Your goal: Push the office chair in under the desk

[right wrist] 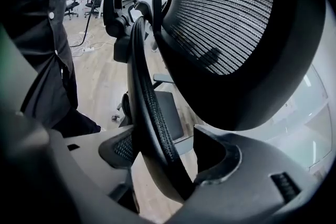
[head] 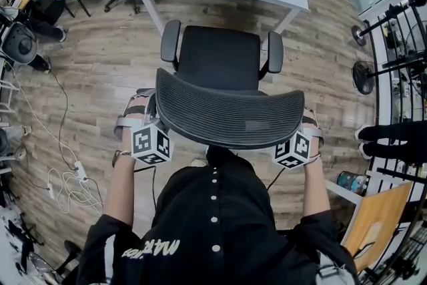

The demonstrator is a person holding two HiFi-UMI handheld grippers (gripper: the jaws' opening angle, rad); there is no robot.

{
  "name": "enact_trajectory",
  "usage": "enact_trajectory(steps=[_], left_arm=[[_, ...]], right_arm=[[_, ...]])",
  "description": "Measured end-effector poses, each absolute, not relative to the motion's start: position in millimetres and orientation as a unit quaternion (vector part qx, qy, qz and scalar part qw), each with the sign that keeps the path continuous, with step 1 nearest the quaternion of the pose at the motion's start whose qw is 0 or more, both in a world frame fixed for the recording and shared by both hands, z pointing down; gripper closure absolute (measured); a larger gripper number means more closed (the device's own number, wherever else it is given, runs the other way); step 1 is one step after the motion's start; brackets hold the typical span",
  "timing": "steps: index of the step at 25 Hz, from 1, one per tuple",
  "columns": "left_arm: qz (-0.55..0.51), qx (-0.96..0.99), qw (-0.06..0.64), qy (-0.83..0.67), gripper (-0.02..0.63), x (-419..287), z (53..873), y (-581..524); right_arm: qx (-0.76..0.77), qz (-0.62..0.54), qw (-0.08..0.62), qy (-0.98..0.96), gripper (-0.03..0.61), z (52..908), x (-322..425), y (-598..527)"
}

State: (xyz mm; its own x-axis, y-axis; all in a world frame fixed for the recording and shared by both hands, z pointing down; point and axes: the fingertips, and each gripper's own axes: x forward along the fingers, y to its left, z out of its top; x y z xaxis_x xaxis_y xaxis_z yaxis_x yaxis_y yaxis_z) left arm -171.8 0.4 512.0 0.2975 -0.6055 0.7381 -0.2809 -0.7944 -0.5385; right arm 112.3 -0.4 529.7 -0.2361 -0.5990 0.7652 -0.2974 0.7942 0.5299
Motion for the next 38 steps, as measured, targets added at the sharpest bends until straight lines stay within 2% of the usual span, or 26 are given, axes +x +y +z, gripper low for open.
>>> enact_trajectory(steps=[38], left_arm=[[-0.52, -0.784, 0.158, 0.301, 0.308, -163, 513, -107]], right_arm=[[0.289, -0.153, 0.536, -0.778, 0.261, 529, 120, -114]])
